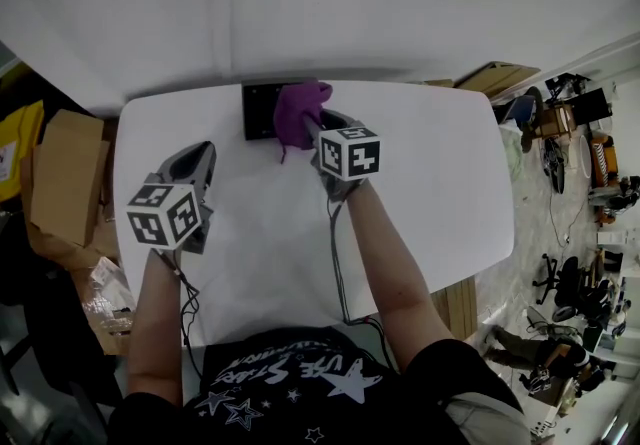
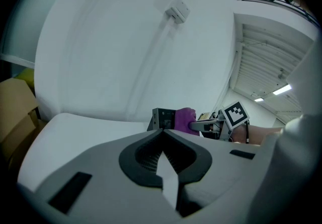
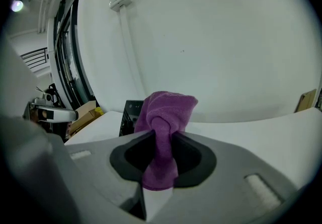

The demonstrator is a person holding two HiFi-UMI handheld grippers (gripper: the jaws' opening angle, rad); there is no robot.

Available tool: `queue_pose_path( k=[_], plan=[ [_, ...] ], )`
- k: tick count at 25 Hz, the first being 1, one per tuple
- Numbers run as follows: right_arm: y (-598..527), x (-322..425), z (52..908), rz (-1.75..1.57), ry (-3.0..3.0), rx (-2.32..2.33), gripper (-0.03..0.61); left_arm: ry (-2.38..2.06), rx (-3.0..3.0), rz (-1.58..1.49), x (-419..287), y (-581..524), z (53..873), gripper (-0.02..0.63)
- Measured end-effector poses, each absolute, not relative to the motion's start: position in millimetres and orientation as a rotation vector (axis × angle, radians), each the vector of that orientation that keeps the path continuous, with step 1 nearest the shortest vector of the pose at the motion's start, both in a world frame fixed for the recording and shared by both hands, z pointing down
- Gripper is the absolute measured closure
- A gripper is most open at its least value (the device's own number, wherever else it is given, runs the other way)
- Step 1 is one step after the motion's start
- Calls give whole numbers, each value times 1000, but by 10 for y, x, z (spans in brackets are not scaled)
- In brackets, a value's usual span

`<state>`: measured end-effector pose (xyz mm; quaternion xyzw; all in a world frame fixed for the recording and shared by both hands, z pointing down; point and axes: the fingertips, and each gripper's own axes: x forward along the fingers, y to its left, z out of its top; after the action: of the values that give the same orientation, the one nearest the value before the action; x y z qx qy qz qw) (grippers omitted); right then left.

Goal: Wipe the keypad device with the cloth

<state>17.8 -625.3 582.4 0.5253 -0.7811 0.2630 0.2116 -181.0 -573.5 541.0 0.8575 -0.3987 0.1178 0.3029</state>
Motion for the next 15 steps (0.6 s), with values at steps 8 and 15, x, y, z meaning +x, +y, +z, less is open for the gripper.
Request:
queue_pose_path(
  k=[8,15],
  plan=[
    [-6117,425,5833,763,-2103,1533,486,-1043,2290,319,-1752,-5647,5364,605],
    [-5878,476,5690,776,-2145,1549,485,-1045,2317,316,-1662,-5484,5235,605]
  ],
)
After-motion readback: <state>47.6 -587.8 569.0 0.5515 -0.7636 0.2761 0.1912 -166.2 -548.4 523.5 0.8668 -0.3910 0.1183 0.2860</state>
